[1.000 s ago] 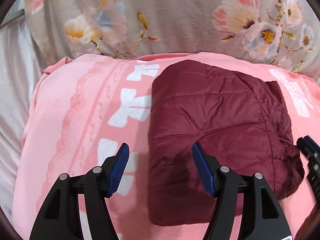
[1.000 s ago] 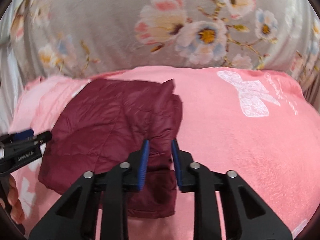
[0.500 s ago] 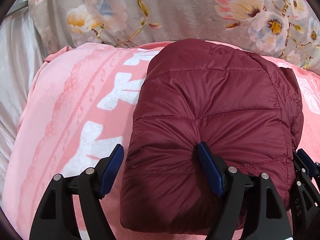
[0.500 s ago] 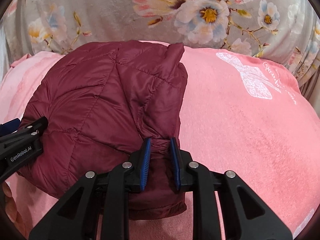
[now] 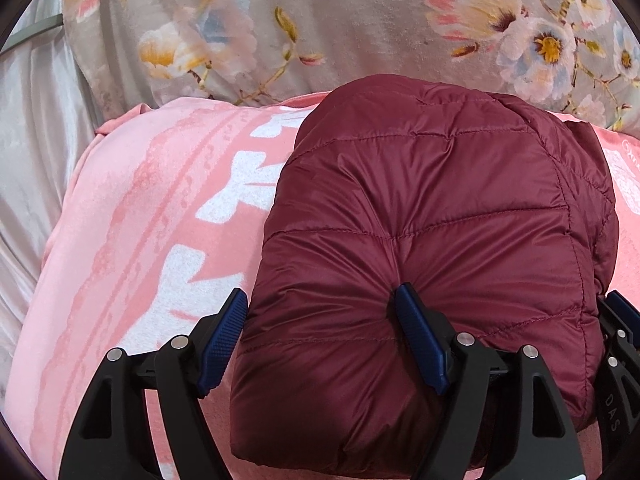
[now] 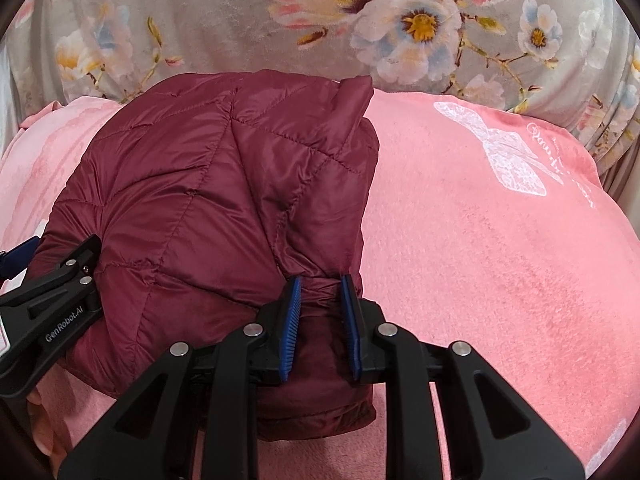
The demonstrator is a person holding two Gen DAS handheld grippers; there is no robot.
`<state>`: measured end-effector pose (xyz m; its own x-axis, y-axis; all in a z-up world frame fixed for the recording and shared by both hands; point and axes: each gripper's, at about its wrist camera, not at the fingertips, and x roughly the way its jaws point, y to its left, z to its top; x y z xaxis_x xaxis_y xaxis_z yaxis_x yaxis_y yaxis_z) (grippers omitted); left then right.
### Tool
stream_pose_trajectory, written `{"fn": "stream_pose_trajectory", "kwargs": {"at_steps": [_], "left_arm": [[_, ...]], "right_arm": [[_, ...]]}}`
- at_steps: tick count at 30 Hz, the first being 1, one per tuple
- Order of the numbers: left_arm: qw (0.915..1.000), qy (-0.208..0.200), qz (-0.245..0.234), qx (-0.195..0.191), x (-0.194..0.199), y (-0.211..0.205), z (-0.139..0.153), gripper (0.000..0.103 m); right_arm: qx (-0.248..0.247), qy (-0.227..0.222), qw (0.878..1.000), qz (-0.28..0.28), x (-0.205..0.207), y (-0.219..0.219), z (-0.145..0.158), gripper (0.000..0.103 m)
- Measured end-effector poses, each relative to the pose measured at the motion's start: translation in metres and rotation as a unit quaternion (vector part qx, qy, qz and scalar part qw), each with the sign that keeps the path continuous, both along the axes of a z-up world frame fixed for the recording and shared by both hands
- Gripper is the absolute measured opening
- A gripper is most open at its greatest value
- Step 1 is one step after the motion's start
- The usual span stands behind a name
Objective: Fold large clothes
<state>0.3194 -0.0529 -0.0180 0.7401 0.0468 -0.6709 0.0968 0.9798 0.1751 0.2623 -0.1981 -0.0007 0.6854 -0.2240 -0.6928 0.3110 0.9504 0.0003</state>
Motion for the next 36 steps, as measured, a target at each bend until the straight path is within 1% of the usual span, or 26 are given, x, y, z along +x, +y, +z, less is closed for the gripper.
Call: {"fn": "stream_pose_trajectory", "kwargs": {"at_steps": [31, 36], "left_arm": [[1.0000, -0.006, 0.003, 0.004, -0.0021, -0.0015, 0.0007, 0.075], [0.9999, -0.011, 0.010, 0.006, -0.0008, -0.0006, 0.0056, 0.078]], "right_arm": [[-0.003, 0.009, 1.000, 0.001, 0.0018, 0.0024, 0.0001, 0.020], [-0.001, 0.011, 1.000, 0.002, 0.0030, 0.0010, 0.0003, 0.020]]}}
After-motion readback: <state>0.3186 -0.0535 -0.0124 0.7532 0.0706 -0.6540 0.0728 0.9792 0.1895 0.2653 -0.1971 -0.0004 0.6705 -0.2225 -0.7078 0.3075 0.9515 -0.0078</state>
